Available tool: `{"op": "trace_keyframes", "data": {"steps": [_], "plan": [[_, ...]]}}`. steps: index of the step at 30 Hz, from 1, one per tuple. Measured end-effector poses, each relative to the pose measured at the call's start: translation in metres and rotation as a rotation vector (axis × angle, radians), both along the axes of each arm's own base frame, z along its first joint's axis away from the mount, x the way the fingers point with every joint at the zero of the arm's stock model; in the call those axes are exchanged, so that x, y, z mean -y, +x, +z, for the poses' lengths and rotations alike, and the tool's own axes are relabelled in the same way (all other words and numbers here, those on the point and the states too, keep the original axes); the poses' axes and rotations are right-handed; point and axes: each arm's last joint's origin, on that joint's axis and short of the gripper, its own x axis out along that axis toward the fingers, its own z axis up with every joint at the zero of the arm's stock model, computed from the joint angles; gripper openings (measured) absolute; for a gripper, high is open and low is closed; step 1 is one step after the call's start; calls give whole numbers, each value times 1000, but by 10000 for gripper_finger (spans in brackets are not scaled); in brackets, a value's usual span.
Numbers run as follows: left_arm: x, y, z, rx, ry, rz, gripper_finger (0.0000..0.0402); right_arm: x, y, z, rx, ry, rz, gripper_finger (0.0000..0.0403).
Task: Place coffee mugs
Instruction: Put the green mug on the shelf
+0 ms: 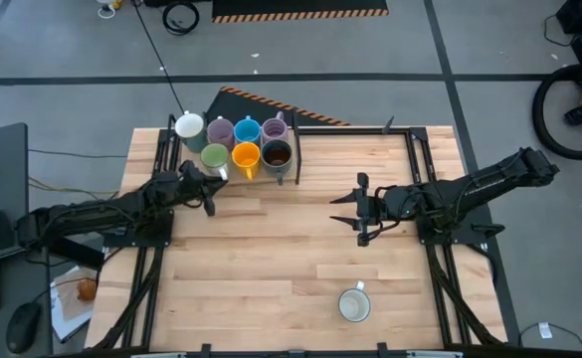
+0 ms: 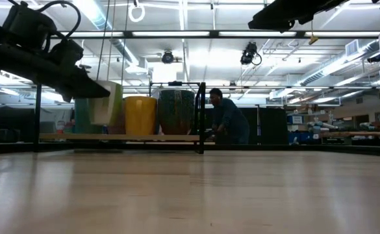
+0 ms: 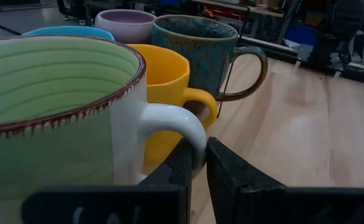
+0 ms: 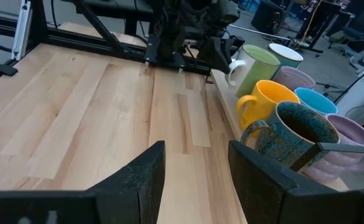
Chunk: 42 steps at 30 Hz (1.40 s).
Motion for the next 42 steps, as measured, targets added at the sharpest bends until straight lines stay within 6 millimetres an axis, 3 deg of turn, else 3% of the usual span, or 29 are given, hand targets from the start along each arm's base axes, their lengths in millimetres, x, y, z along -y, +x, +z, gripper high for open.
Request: {"op": "trace_keyframes", "data": {"steps": [32,42], "plan": [[-6,10,-12,-31,-93,113,39,-1,0,0,5,8,18,181],[-6,11,-14,-37,-113,107,75,-1,0,1,5,8,18,181]]}}
